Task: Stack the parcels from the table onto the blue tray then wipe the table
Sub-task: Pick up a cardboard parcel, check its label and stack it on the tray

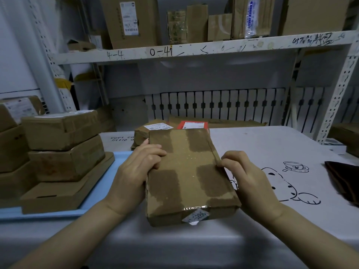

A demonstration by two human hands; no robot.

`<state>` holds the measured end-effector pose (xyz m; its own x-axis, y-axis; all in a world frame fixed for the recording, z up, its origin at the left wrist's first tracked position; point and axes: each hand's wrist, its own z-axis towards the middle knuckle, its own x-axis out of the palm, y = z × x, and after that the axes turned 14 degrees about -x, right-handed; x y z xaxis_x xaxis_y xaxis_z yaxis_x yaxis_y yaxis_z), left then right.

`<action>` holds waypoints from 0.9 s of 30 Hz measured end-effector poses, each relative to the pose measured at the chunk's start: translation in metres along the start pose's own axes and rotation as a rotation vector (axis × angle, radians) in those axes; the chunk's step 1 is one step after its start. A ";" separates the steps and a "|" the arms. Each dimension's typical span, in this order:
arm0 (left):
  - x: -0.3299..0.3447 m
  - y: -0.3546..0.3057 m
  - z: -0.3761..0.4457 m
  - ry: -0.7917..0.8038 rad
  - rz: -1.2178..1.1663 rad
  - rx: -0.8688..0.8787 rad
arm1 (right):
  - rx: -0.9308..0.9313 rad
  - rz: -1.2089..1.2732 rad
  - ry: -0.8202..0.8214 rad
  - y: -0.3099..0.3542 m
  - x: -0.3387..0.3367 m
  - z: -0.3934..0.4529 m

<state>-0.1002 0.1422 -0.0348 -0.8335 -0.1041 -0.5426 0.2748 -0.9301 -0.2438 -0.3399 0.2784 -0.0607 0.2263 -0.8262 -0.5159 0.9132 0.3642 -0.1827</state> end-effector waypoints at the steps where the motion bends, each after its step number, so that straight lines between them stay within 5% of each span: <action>1: 0.004 0.009 0.003 0.062 -0.007 -0.066 | 0.029 0.005 0.017 -0.001 0.000 0.001; 5: 0.001 0.038 0.023 0.332 -0.081 -0.535 | 0.173 0.206 0.066 -0.005 0.002 0.008; 10: -0.016 -0.004 0.015 0.212 -0.432 -0.617 | 0.501 0.581 -0.006 -0.005 0.003 0.032; 14: -0.018 0.000 0.025 0.262 -0.869 -1.054 | 0.833 0.989 -0.015 0.000 0.005 0.047; 18: -0.018 -0.005 0.014 0.357 -1.229 -1.314 | 1.120 1.131 -0.051 0.012 0.007 0.058; 22: -0.029 -0.009 0.011 0.310 -1.635 -1.404 | 1.289 1.175 -0.122 0.017 0.006 0.071; 27: -0.037 -0.027 0.019 0.040 -2.015 -1.344 | 1.316 1.266 -0.183 0.032 0.015 0.109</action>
<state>-0.0862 0.1648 0.0075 -0.3598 0.2652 0.8946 -0.4634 0.7814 -0.4180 -0.2706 0.2306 0.0167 0.8574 -0.4199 0.2975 -0.1929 0.2736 0.9423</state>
